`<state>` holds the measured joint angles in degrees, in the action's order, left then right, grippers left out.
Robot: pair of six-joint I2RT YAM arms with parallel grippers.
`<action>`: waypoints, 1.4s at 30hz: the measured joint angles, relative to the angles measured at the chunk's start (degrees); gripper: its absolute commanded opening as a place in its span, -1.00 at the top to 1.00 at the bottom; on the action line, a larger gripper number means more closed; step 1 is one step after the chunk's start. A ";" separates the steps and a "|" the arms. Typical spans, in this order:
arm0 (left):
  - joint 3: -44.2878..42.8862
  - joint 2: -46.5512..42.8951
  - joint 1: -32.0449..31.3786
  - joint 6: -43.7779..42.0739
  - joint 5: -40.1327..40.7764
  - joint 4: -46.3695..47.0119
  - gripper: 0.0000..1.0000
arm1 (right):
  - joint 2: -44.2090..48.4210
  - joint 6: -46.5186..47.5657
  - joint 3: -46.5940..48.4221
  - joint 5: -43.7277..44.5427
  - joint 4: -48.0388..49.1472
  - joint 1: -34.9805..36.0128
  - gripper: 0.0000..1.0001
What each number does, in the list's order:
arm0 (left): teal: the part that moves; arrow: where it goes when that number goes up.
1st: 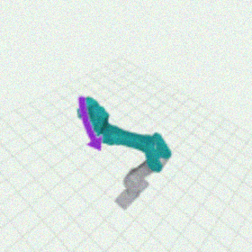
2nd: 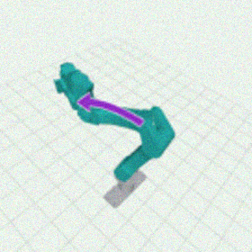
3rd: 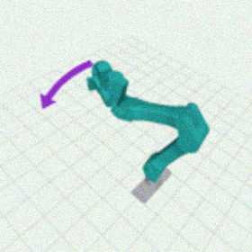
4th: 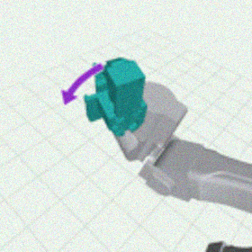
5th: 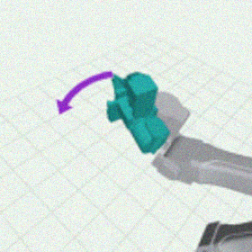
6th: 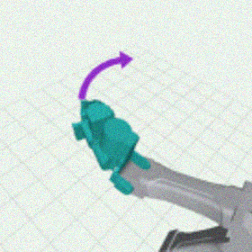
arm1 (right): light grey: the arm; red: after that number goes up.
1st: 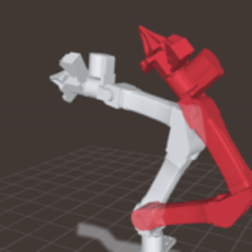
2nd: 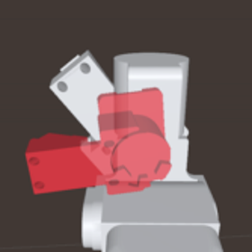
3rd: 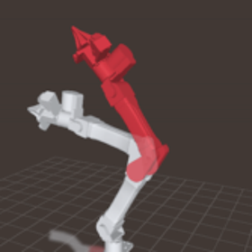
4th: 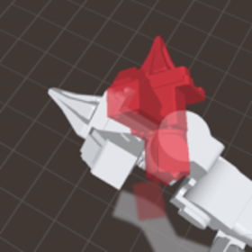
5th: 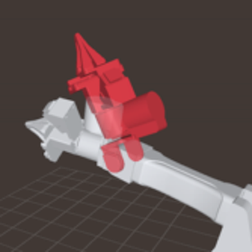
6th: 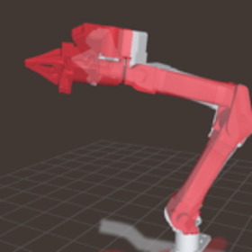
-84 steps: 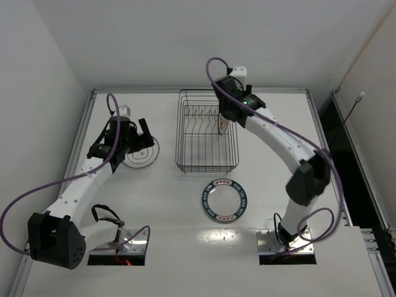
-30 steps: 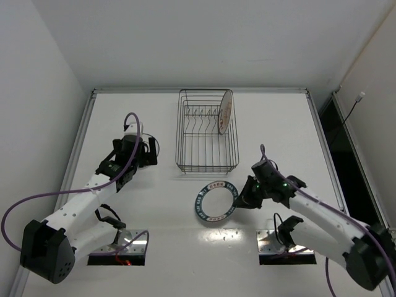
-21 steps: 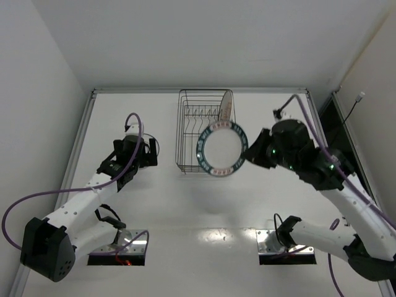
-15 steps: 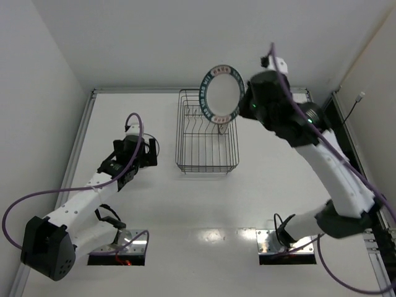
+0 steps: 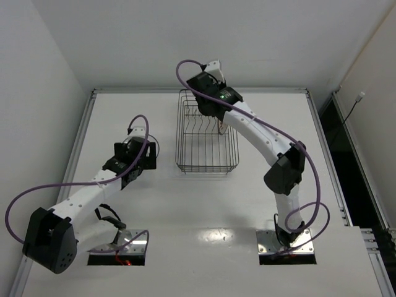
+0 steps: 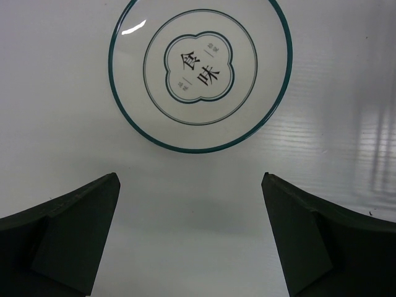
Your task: Load the plates into the dish rack
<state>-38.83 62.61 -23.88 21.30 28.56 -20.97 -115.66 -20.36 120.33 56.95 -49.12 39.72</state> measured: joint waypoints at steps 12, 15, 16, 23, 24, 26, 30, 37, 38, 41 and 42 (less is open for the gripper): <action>-0.74 0.46 -1.49 0.81 2.75 -0.79 -0.99 | -8.87 -5.40 0.13 -1.55 0.85 -2.75 1.00; -0.87 0.46 -1.60 1.07 3.17 -0.85 -0.99 | -10.88 -7.28 0.00 -3.56 0.50 -2.78 1.00; -0.87 0.46 -1.60 1.20 3.28 -0.90 -0.99 | -11.32 -7.63 -0.02 -4.22 0.20 -2.78 1.00; -0.87 0.85 -1.60 1.44 3.39 -0.96 -0.99 | -12.24 -9.92 0.00 -8.39 -1.49 -3.39 0.55; -0.87 1.03 -1.60 1.44 3.32 -0.96 -0.99 | -12.17 -10.03 0.00 -8.96 -1.92 -3.54 0.36; -0.87 1.27 -1.60 1.44 3.15 -0.96 -0.99 | -11.67 -10.29 -0.39 -9.73 -2.64 -3.69 0.14; -0.90 1.84 -1.60 1.46 2.40 -0.85 -0.99 | -5.68 -10.08 -3.82 -12.33 -4.22 -3.37 -0.06; -2.34 10.71 -1.62 2.56 1.66 1.44 -0.99 | 26.77 -12.28 -22.80 -22.05 0.33 6.08 -0.11; -2.95 12.70 -1.62 2.56 1.66 1.77 -0.99 | 31.17 -13.16 -25.35 -24.17 1.55 8.63 -0.11; -6.54 19.65 -1.62 1.57 2.01 2.21 -0.99 | 40.46 -15.23 -32.04 -26.82 2.34 15.80 -0.11; -7.98 21.86 -1.62 1.01 2.23 2.54 -0.99 | 41.81 -15.82 -33.44 -27.28 2.12 16.92 -0.11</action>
<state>-46.81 84.47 -25.50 22.31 30.79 -18.44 -73.84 -36.18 86.89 29.67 -47.00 56.64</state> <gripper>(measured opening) 0.993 0.556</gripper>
